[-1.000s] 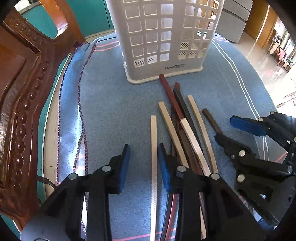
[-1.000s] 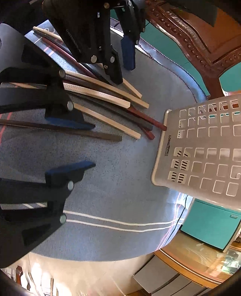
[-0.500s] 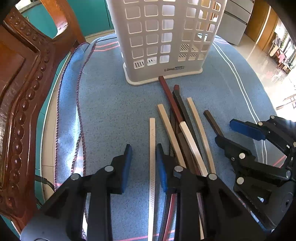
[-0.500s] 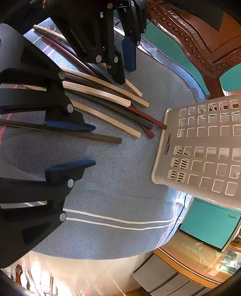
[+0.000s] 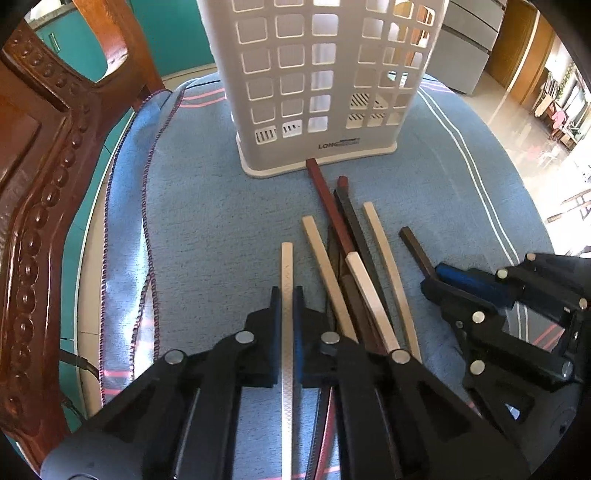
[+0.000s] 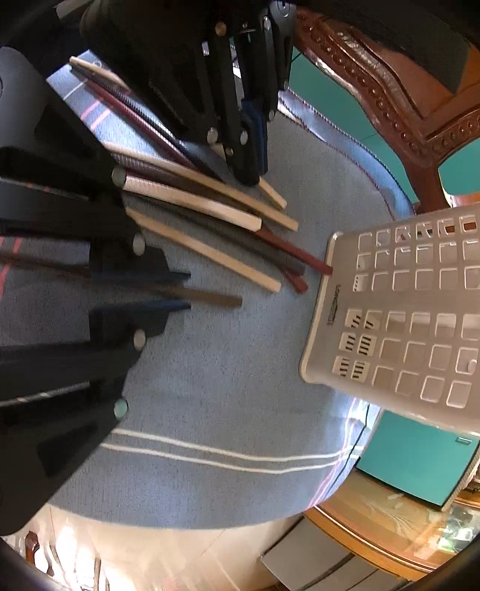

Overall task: Organize utensils
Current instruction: 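Close the right tool on the dark chopstick while the left tool grips a light wooden chopstick, then lift both chopsticks and drop them into the white utensil holder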

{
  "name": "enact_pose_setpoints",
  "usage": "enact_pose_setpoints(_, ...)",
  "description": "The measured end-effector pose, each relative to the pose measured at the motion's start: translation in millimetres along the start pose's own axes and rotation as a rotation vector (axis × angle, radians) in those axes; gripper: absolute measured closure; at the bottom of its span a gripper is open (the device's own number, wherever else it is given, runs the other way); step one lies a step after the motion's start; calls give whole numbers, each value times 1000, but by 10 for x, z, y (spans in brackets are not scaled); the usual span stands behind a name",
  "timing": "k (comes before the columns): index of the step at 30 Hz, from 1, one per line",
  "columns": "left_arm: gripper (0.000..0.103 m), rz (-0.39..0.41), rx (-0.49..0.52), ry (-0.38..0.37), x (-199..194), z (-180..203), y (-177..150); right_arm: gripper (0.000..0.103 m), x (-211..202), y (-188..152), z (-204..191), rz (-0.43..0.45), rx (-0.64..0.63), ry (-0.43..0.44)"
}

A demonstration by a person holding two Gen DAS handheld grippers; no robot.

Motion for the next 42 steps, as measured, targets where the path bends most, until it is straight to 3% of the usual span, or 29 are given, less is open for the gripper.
enact_pose_setpoints(3,96,21,-21,-21,-25,-33,27,96,-31,13,40,7,33,42)
enact_pose_setpoints(9,96,184,-46,-67,-594,-107,199,96,-551,157,338,125,122,118)
enact_pose_setpoints(16,96,467,-22,-140,-1794,-22,314,96,-1529,177,617,324,177,201)
enact_pose_setpoints(21,96,710,-2,-145,-2714,-2,619,96,-2169,342,830,472,227,206)
enact_pose_setpoints(25,96,912,-61,-132,-3246,-74,892,96,-2588,675,992,586,276,188)
enact_pose_setpoints(28,96,1052,-145,-92,-3348,-253,1063,96,-2824,905,1099,655,323,174)
enact_pose_setpoints(30,96,1059,-188,-55,-3118,-323,1226,96,-2904,1013,1166,677,346,162)
enact_pose_setpoints(37,96,896,-202,3,-2119,-352,1452,96,-2891,1495,1238,852,400,53)
enact_pose_setpoints(42,96,800,-186,7,-1741,-381,1351,96,-2169,1577,1070,744,352,-20)
Point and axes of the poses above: each gripper's, at about its wrist camera, not at the fingertips, and x roughly the way its jaws point, z to its right, y to its top, the point moved 7 cm from there along x, roughly the way its jaws point, and after that the axes turned 7 degrees about -y, right-handed, at the moved point
